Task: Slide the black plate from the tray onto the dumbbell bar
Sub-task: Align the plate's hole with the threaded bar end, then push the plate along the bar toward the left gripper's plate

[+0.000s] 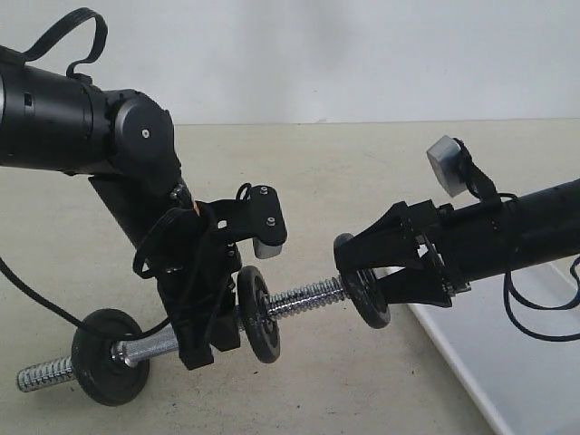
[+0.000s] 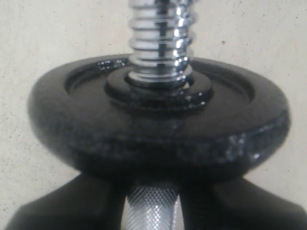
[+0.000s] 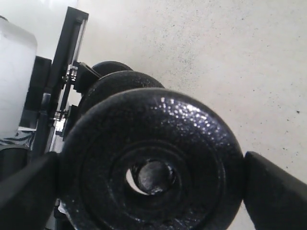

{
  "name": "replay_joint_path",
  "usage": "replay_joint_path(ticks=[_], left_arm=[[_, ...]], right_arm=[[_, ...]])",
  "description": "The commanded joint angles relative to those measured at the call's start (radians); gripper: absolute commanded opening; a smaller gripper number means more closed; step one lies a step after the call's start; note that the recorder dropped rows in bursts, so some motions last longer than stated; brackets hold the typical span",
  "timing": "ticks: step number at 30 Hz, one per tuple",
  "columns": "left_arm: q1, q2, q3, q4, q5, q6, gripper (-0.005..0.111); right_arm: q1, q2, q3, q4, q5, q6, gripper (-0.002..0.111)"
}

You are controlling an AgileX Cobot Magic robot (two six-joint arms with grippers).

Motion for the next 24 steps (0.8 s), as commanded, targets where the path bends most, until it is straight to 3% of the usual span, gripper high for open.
replay_joint_path(ticks=[1, 24], left_arm=[[-0.002, -0.045, -0.018, -0.043, -0.023, 0.000, 0.004], [-0.002, -0.081, -0.018, -0.047, -0.060, 0.003, 0.004]], right_arm=[[0.000, -0.004, -0.001, 0.058, 0.066, -0.010, 0.000], [0.002, 0.054, -0.001, 0.107, 0.066, -0.038, 0.000]])
